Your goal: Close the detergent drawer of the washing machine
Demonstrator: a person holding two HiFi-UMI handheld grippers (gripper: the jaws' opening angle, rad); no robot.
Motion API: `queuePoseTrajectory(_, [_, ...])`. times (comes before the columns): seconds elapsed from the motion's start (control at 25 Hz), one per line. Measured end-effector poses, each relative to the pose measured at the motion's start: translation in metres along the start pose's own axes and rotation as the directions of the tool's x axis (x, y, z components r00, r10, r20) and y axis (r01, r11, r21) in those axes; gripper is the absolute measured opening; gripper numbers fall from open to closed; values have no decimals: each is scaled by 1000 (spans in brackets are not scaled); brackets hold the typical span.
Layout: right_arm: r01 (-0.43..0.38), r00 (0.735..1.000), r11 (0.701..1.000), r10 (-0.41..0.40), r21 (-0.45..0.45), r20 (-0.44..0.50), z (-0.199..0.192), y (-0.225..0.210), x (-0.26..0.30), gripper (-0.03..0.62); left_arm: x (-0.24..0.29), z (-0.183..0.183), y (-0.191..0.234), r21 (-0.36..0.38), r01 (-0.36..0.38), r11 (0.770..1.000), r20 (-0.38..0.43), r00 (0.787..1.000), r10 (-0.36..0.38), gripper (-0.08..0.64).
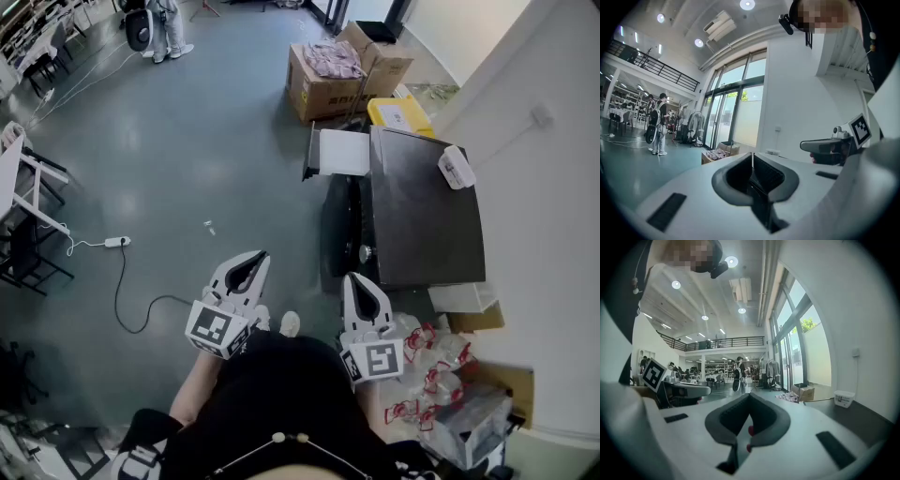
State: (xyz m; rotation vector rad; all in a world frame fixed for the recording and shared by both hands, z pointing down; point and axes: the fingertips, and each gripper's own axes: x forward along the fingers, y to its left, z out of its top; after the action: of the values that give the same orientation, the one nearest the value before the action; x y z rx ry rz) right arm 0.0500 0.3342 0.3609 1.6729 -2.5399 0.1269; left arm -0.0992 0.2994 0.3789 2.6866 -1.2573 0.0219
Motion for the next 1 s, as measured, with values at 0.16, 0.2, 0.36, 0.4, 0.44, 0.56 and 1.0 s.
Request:
queuePoseTrajectory(0.16, [0, 1000, 1000, 0, 0, -4, -1, 1, 0, 2, -1, 1, 1, -2, -3, 1000, 0, 1000, 3, 14])
queuePoseTrajectory(0.2, [1, 1000, 1000, -1, 0, -4, -1, 1, 0, 2, -1, 1, 2, -2, -4, 1000, 0, 1000, 4, 15])
queuePoseTrajectory(0.36, [4, 1000, 1000, -4, 1, -1, 0, 0, 0, 2, -1, 1, 2, -2, -4, 1000, -1, 1000, 4, 15])
queuePoseTrajectory(0.4, [5, 1000, 1000, -5, 1, -2, 0, -1, 1, 2, 0, 1, 2, -2, -5, 1000, -2, 1000, 5, 15])
queuePoseTrajectory(0.44, [6, 1000, 1000, -6, 2, -3, -1, -1, 1, 2, 0, 1, 2, -2, -5, 1000, -2, 1000, 5, 14])
queuePoseTrajectory(0.56, [16, 1000, 999, -16, 34, 0, -3, -6, 1, 2, 1, 2, 2, 2, -6, 1000, 0, 1000, 6, 15])
queuePoseTrajectory(1.0, [-28, 999, 990, 32, 138, -30, -15, 3, 20, 2, 10, 13, 22, -19, 32, 999, 25, 999, -32, 17])
